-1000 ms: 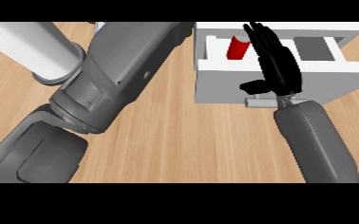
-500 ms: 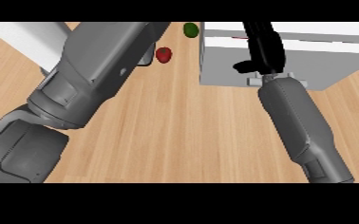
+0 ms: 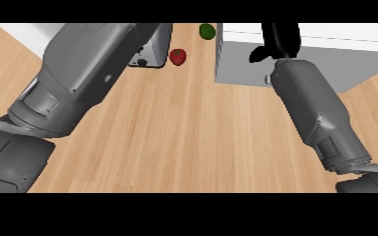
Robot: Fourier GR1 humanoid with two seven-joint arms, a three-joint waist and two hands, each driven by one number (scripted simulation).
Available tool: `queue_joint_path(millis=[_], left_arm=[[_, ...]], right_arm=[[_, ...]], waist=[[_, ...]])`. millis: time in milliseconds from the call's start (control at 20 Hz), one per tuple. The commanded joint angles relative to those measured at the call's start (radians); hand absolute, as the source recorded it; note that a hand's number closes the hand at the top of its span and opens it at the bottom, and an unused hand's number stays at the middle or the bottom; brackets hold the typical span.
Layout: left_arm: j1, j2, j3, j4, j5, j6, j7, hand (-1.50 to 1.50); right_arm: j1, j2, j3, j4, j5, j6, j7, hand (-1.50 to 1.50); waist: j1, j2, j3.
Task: Pick up the can, place it into the drawer and close the drawer
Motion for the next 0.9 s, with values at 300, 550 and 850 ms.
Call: queue_joint_path(millis=[300,550,850], left_arm=[[0.126,0.064,-0.013,-0.161,-0.006,-0.026,0.041,-1.50],[0.164,0.085,-0.025,-0.239,-0.002,-0.037,0.082,-1.50],[0.220,0.147,-0.020,-0.340,-0.003,-0.045,0.118,-1.50]], right_arm=[[-0.176,-0.015,-0.069,0.145,-0.018,-0.048,-0.020,-1.50],[-0.206,-0.006,-0.136,0.142,-0.098,-0.025,-0.086,-1.50],[-0.225,0.024,-0.176,0.156,-0.145,-0.015,-0.175,-1.50]], waist=[[0.032,0.007,0.001],[0.047,0.001,0.002],[0.033,0.004,0.001]])
